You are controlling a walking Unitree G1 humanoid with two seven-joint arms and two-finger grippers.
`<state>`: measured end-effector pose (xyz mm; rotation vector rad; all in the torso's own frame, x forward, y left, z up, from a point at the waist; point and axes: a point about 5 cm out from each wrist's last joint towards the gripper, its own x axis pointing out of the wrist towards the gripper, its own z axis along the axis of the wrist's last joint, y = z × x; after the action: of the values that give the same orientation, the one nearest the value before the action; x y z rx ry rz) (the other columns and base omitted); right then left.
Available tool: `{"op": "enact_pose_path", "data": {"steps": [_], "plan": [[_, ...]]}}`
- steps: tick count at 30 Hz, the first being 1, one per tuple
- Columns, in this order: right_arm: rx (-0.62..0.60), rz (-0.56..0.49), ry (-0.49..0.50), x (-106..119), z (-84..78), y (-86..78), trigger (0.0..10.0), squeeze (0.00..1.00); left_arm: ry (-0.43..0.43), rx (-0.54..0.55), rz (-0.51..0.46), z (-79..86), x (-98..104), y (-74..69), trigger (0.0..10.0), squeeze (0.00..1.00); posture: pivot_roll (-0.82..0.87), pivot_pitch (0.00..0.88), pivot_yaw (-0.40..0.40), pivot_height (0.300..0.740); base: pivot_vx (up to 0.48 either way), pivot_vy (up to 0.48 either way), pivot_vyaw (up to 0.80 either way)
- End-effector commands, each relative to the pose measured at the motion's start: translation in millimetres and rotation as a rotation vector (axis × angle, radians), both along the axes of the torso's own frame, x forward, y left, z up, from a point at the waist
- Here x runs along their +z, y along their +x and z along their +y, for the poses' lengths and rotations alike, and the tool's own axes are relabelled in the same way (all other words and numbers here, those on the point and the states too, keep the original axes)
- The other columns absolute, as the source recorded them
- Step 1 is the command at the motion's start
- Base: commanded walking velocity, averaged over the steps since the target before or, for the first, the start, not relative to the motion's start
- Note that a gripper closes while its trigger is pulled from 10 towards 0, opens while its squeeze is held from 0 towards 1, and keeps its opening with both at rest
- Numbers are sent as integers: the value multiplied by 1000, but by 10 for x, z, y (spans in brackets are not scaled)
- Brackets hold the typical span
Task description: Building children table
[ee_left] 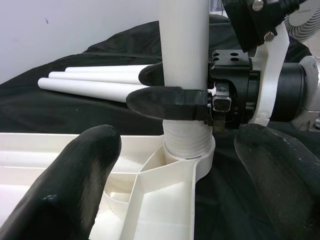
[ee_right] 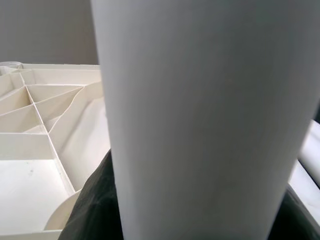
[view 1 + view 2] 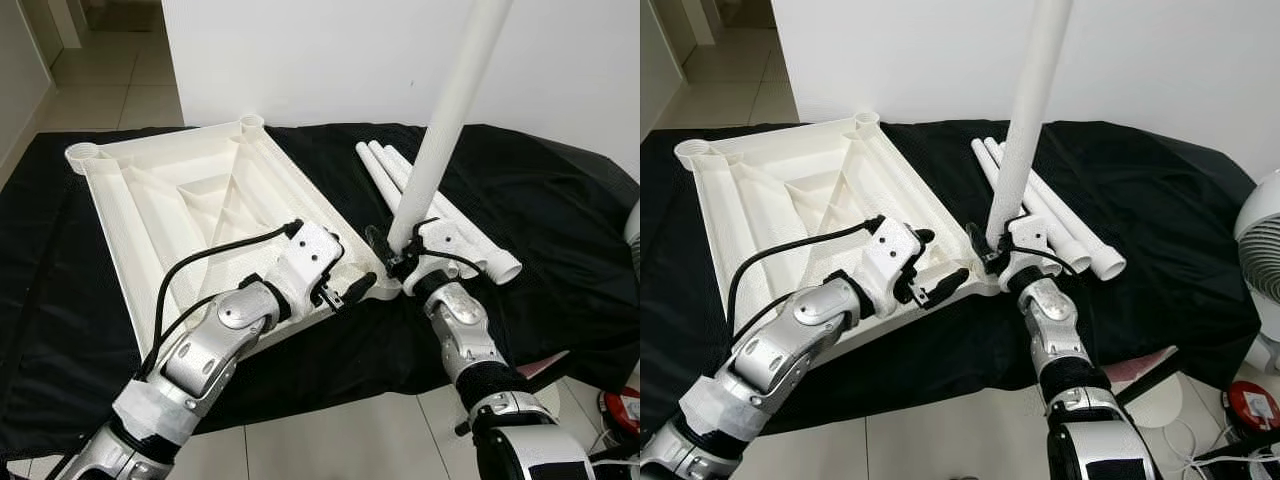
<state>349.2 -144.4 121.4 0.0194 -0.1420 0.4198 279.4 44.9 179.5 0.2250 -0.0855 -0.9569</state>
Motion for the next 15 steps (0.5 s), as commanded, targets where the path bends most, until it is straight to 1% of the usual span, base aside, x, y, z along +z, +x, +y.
{"op": "enact_pose_path", "data": {"steps": [1, 2, 7, 12, 15], "plan": [[-27, 315, 29, -587, -29, -188, 10000, 0, 21, -75, 7, -5, 11, -34, 10000, 0, 72, 80, -45, 740, 0, 0, 0], [-37, 324, 49, -590, -38, -182, 10000, 0, 21, -74, 6, -5, 12, -34, 10000, 0, 72, 80, -45, 740, 0, 0, 0], [-60, 347, 86, -605, -60, -178, 10000, 0, 21, -73, 5, -3, 14, -30, 10000, 0, 70, 83, -45, 740, 0, 0, 0], [-73, 359, 80, -631, -81, -190, 10000, 0, 19, -73, 6, -2, 16, -34, 10000, 0, 70, 83, -45, 740, 0, 0, 0], [-66, 351, 77, -626, -64, -192, 10000, 0, 19, -73, 6, -2, 19, -31, 10000, 0, 68, 85, -44, 740, 0, 0, 0]]}}
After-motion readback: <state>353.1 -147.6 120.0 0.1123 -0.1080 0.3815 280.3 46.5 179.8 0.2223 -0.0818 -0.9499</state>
